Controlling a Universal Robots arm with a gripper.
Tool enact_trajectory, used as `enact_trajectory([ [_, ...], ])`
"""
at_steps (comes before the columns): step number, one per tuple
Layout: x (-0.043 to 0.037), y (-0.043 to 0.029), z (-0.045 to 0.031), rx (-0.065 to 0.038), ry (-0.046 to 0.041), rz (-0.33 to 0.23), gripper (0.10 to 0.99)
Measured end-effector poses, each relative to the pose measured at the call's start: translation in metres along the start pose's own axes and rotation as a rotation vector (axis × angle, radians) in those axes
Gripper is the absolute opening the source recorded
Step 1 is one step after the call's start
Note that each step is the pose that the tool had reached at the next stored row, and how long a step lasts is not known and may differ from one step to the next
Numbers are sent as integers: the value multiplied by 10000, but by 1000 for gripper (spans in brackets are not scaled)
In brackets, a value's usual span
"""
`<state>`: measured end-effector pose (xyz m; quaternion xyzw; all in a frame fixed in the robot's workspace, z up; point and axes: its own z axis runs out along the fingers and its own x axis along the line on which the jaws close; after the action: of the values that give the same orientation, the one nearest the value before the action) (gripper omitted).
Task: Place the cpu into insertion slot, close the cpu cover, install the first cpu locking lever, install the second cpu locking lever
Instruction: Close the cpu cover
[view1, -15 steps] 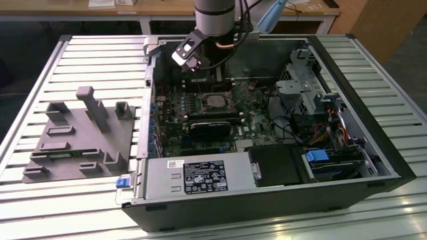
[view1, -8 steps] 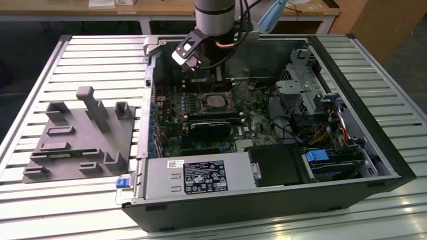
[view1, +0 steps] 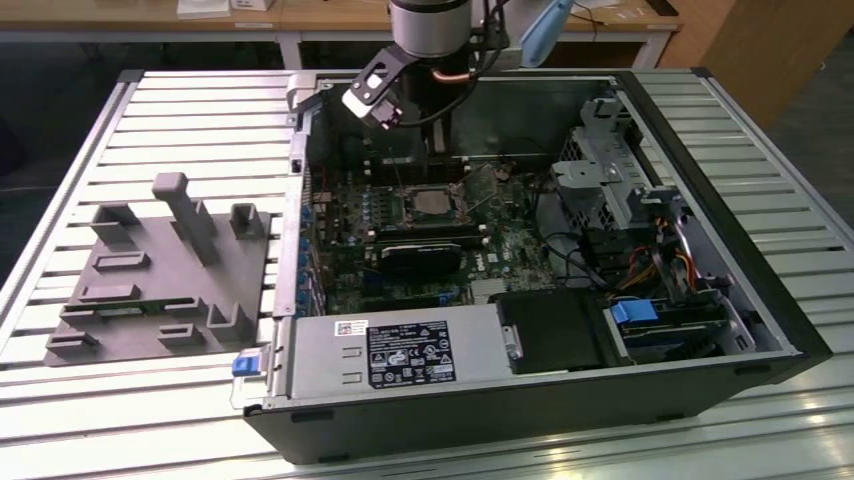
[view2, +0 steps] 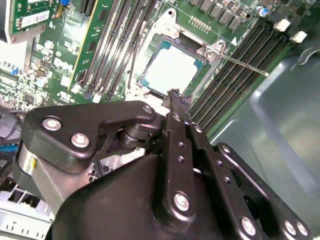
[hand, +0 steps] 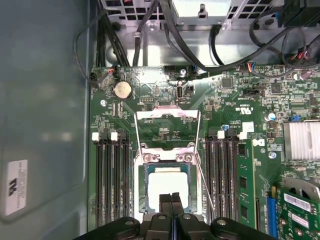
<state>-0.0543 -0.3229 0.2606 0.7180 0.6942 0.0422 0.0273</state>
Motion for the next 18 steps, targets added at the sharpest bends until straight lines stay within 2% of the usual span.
enact_trajectory([
  [4, 0, 7, -11, -1, 1, -2, 106],
  [7, 2, 65, -5, -1, 0, 0, 106],
  [14, 10, 286, 16, 0, -1, 0, 106],
  [18, 15, 448, 33, 3, 0, 0, 106],
])
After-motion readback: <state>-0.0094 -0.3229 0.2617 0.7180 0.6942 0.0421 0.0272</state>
